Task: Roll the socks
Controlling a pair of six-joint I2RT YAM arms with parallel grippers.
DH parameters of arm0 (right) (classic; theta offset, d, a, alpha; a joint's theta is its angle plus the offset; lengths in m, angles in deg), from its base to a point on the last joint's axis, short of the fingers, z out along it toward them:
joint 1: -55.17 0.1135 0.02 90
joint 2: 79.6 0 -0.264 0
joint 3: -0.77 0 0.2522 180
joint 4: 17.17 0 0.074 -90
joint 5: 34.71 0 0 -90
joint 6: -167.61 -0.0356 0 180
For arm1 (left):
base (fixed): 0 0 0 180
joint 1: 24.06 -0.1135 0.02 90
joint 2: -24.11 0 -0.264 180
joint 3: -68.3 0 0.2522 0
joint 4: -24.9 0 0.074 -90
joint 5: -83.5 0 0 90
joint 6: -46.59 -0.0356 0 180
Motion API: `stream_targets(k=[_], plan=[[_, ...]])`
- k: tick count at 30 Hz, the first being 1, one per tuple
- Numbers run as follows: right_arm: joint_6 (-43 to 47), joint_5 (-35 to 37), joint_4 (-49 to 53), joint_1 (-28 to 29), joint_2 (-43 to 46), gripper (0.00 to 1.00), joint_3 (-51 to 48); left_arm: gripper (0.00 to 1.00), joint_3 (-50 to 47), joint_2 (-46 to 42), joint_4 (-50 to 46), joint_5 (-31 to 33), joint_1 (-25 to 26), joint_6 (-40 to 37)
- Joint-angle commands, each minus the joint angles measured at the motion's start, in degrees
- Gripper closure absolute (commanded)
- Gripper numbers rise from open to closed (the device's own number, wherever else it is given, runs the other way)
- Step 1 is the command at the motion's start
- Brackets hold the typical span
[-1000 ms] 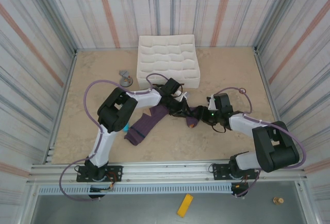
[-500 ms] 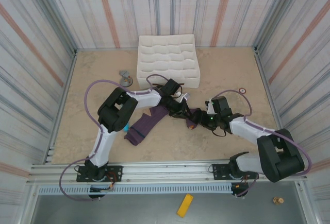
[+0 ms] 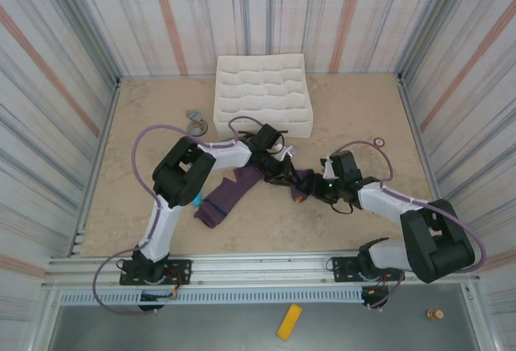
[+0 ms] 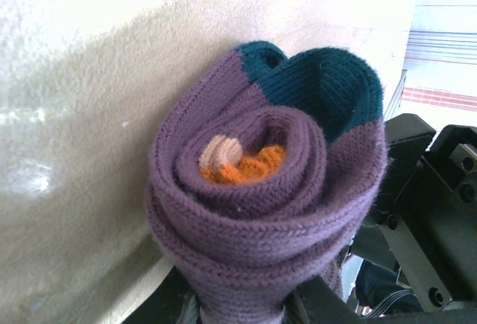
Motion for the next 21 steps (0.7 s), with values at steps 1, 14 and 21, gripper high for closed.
stream_targets(k=[1,14,21], plan=[[-2.2,5.2,5.7,1.2,-2.7,0.31,-1.5,0.89,-2.8,2.5,-3.9,5.2,-0.3,-0.1],[-3.4,7.5,7.5,1.7,-2.2,0.68,-2.3,0.75,-2.7,2.8,-2.4,4.3,-0.1,1.5],[-2.8,7.8,9.5,1.7,-1.4,0.9,-1.5,0.56,-4.4,0.7,-0.9,4.5,-0.1,2.5]])
